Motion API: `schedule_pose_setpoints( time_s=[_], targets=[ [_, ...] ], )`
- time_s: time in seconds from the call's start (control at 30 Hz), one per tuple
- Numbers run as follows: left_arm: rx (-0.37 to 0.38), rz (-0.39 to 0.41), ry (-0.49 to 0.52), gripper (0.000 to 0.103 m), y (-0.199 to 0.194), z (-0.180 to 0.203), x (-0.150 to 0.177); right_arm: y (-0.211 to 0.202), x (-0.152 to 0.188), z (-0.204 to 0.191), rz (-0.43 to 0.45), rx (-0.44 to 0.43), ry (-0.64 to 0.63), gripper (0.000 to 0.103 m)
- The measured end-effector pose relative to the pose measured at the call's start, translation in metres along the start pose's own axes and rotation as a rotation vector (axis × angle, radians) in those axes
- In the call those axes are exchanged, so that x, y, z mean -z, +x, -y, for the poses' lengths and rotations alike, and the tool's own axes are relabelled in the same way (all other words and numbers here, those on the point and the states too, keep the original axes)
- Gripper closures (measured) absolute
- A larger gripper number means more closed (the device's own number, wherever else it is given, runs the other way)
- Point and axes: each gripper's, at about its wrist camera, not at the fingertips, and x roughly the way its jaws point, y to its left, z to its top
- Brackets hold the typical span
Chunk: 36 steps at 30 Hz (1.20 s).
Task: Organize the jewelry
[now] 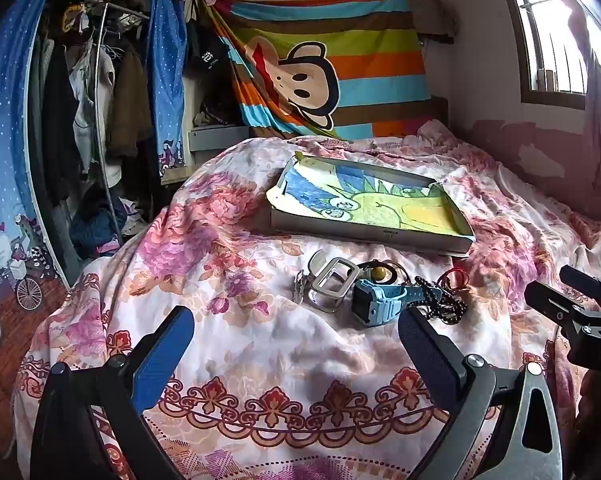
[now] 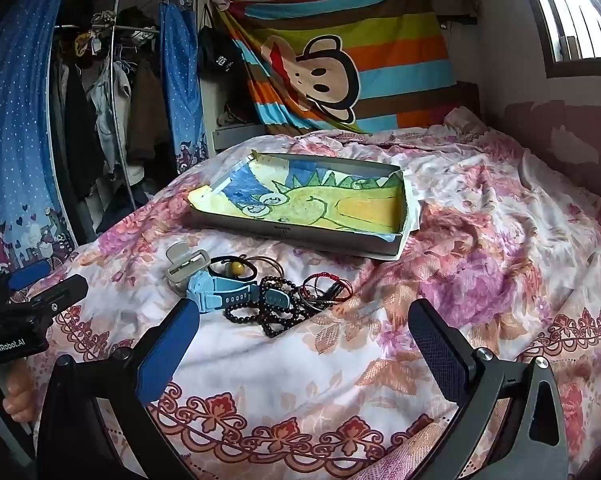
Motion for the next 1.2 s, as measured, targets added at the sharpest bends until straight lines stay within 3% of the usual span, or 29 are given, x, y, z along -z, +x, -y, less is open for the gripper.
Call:
schedule_pose_setpoints(
  time_s=[1.2],
  targets=[
    [0.025,-0.003,-0.004,0.0,0.0038,0.0078,0.0024,-0.0001,0.0001,0.0016,-0.005,-0.001,0.005,0.001]
  ],
)
